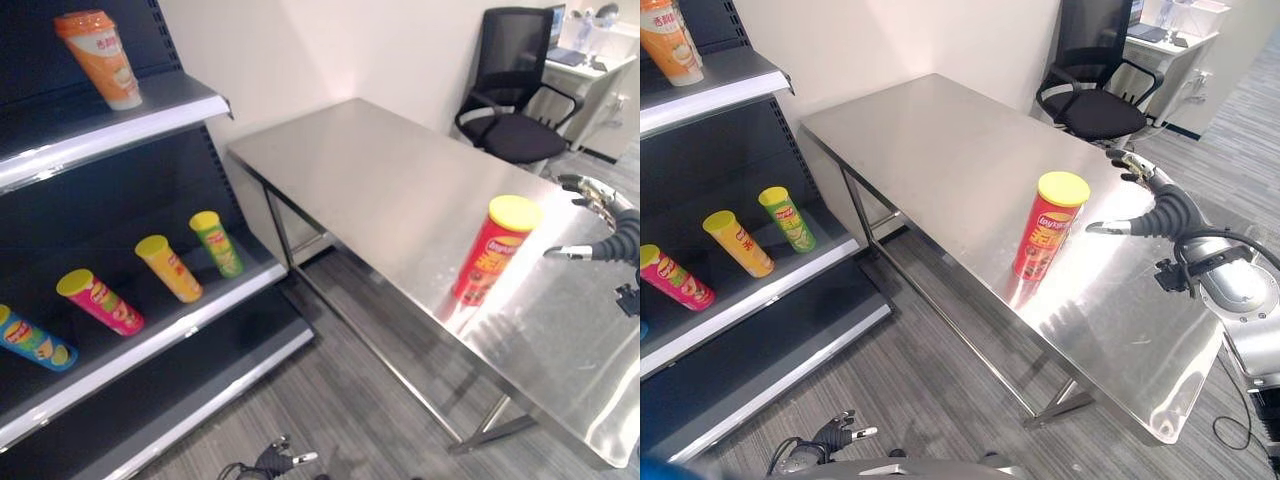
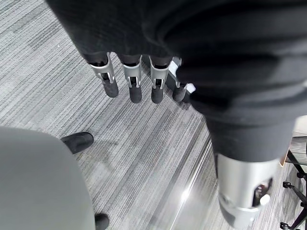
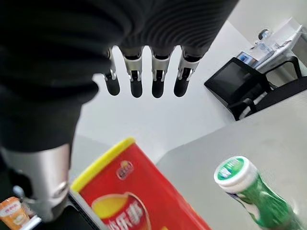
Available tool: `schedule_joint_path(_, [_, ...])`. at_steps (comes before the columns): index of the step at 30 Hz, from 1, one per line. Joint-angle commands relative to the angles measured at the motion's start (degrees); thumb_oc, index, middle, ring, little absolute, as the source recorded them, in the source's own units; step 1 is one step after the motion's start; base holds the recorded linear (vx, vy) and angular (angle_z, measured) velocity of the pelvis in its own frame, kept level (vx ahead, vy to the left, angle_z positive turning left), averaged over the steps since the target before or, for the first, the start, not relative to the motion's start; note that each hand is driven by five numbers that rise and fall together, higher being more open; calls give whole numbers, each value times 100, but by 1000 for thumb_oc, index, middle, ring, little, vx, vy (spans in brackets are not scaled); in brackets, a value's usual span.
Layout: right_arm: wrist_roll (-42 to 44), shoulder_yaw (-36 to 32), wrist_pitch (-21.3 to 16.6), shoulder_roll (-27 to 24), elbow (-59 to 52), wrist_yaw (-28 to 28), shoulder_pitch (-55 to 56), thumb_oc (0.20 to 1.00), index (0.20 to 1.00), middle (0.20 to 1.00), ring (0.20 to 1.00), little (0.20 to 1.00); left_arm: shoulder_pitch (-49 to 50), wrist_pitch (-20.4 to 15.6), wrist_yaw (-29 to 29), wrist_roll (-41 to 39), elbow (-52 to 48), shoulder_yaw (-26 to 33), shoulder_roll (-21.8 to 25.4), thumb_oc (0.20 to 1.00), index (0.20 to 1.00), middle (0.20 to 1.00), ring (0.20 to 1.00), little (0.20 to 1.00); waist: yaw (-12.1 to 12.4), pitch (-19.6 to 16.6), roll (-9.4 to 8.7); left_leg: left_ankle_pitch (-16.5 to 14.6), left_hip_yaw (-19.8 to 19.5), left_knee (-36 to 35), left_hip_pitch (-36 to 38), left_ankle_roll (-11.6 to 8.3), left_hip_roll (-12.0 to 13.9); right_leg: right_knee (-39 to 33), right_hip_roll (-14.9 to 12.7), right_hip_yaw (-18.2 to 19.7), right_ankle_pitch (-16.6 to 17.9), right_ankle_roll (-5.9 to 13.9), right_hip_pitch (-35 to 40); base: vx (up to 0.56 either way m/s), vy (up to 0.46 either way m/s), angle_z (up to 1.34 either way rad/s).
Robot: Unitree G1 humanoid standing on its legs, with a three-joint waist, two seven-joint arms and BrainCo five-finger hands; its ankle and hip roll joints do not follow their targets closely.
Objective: Put the goods on the table back onto the shelves and tidy them up.
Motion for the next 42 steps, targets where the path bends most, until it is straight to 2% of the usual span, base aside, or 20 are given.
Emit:
schedule_joint_path(1, [34,206,-180,-150,222,-204,-737,1000,1000,1000,1000,1000,-335,-164,-31,-31,156,-68,196,1000,1000,1000,1000,1000,319,45,-181,-715,260,123,379,-393,433,372,-447,-10,-327,342,-160,0,0,0])
schedule_joint_path(11, [-200,1154,-80,28,884,-216,-1446,1000,1000,1000,1000,1000,-328,-144,-5,-90,204,-171,174,1000,1000,1000,1000,1000,459,51,-189,-691,189,113,359,-392,429,354,-432,-90,-354,305,-99,-1,-1,1])
schedule_joint_path(31, [-176,1537,-74,277,1059,-291,-1881,1000,1000,1000,1000,1000,-336,-141,54,-141,181,-198,186,1000,1000,1000,1000,1000,578,48,-181,-678,83,111,331,-387,430,370,-429,-208,-402,283,-54,1,-2,3])
schedule_joint_path(42, [-202,2078,43,190,1225,11,-1999,1000,1000,1000,1000,1000,-316,-140,7,-182,174,-198,199,1000,1000,1000,1000,1000,609,57,-210,-670,81,108,341,-395,435,367,-428,-249,-412,281,-26,0,0,0])
